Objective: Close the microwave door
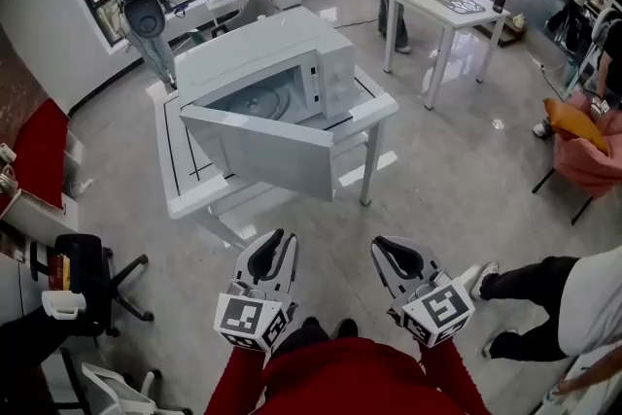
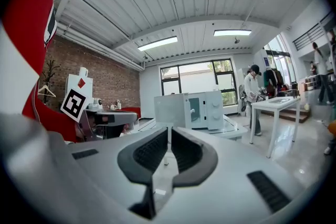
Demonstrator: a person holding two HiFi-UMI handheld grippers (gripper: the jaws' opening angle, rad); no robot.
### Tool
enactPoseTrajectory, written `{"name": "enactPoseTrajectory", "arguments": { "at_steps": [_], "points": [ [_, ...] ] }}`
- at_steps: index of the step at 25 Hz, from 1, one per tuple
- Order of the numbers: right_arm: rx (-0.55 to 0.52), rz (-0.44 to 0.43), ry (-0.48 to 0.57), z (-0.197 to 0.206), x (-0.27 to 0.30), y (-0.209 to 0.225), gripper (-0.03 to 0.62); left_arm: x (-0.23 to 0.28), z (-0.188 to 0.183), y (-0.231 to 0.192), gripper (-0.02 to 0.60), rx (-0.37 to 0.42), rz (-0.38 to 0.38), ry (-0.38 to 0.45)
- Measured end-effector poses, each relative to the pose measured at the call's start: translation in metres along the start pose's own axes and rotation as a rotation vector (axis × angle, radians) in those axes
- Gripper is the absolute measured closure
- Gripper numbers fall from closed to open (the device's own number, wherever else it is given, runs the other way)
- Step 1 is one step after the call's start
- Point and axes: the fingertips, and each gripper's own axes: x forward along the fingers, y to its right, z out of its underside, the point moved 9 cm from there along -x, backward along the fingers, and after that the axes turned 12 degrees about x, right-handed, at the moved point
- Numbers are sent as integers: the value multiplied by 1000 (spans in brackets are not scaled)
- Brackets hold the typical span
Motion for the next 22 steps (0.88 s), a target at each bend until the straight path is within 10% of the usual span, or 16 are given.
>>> {"name": "enactPoseTrajectory", "arguments": {
  "at_steps": [9,14,22],
  "points": [
    [-10,-79,53,-5,10,6,574,-2,-8,11,491,22,-49,-14],
    [-11,-59,31,-4,21,14,397,0,-10,9,491,26,-69,-17],
    [-70,-19,30,-15,54,13,361,18,-7,-1,491,44,-63,-29]
  ]
}}
